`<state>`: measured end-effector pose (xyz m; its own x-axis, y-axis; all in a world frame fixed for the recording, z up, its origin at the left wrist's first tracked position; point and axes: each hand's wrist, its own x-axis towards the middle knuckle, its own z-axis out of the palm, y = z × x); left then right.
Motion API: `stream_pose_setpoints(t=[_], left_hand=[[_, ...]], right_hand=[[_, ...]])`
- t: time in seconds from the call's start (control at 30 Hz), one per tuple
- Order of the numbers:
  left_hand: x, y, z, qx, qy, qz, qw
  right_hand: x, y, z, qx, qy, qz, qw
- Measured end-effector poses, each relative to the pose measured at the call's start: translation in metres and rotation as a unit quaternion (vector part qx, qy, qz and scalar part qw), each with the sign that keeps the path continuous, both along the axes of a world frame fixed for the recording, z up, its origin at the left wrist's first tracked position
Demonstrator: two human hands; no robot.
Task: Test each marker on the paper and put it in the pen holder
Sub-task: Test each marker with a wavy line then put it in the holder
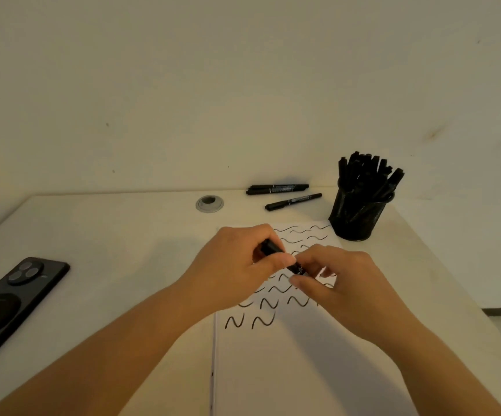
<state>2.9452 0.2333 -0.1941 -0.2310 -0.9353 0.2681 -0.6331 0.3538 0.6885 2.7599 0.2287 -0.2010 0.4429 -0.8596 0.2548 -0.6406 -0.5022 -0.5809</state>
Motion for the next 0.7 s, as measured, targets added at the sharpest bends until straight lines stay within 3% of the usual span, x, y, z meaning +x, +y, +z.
stream_pose_setpoints(t=[0.13, 0.27, 0.53, 0.7], left_hand=[[-0.022, -0.020, 0.015, -0.014, -0.006, -0.032, 0.999], [-0.033, -0.049, 0.021, 0.002, 0.024, -0.031, 0.999], [-0.020, -0.144, -0.023, 0.019, -0.214, 0.073, 0.974], [-0.015, -0.177, -0.041, 0.010, -0.268, 0.091, 0.959]], right_hand=[[-0.010, -0.018, 0.012, -0.039, 0.033, -0.027, 0.998], [-0.030, -0.042, 0.024, -0.058, 0.005, -0.091, 0.994], [-0.054, -0.084, 0.053, -0.144, -0.215, -0.220, 0.941], [-0.054, -0.101, 0.053, -0.179, -0.228, -0.233, 0.928]])
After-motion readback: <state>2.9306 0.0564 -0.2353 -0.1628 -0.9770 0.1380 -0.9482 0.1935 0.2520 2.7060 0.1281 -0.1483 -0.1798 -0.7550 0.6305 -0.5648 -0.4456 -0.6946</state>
